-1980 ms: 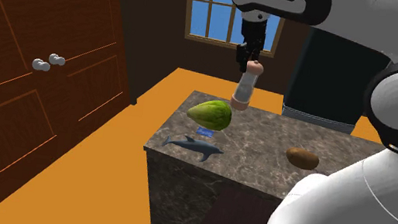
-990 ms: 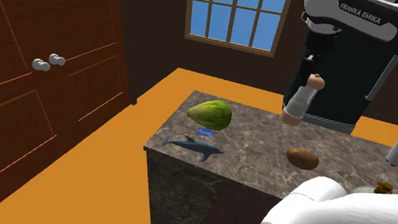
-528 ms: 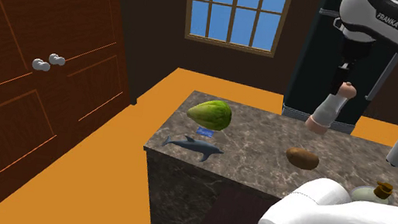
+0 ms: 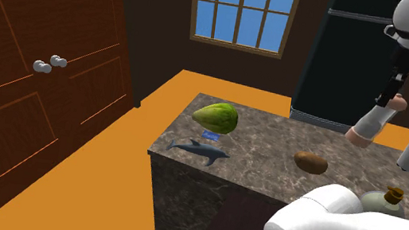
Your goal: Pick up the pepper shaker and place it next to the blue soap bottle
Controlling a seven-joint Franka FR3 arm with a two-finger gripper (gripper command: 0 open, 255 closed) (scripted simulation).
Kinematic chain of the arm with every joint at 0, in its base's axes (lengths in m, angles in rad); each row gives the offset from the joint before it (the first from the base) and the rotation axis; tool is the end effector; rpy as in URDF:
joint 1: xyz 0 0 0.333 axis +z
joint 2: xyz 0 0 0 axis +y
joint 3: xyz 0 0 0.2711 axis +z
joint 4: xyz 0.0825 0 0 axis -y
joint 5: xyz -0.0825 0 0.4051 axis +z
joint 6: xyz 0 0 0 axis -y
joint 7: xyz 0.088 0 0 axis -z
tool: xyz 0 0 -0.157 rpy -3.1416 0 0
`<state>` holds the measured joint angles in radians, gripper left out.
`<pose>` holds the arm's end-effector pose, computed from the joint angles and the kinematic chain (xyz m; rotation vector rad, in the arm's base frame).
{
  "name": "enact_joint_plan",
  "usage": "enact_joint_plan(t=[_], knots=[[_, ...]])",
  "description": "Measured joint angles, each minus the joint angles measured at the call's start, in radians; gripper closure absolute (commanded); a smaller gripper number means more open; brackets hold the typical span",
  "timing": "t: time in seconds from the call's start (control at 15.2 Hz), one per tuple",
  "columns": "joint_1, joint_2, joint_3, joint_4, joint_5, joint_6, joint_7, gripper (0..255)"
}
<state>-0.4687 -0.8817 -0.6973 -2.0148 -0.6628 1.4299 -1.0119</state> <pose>-0.0197 -0.4283 0.5846 2.9683 -0.1875 -0.0684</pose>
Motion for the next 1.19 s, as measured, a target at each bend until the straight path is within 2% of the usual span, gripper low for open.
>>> enact_joint_plan(t=[0.2, 1.19], knots=[[-0.008, -0.014, -0.044, 0.010, -0.032, 0.007, -0.049, 255], [-0.052, -0.101, -0.109, -0.204, -0.107, 0.141, -0.010, 255]])
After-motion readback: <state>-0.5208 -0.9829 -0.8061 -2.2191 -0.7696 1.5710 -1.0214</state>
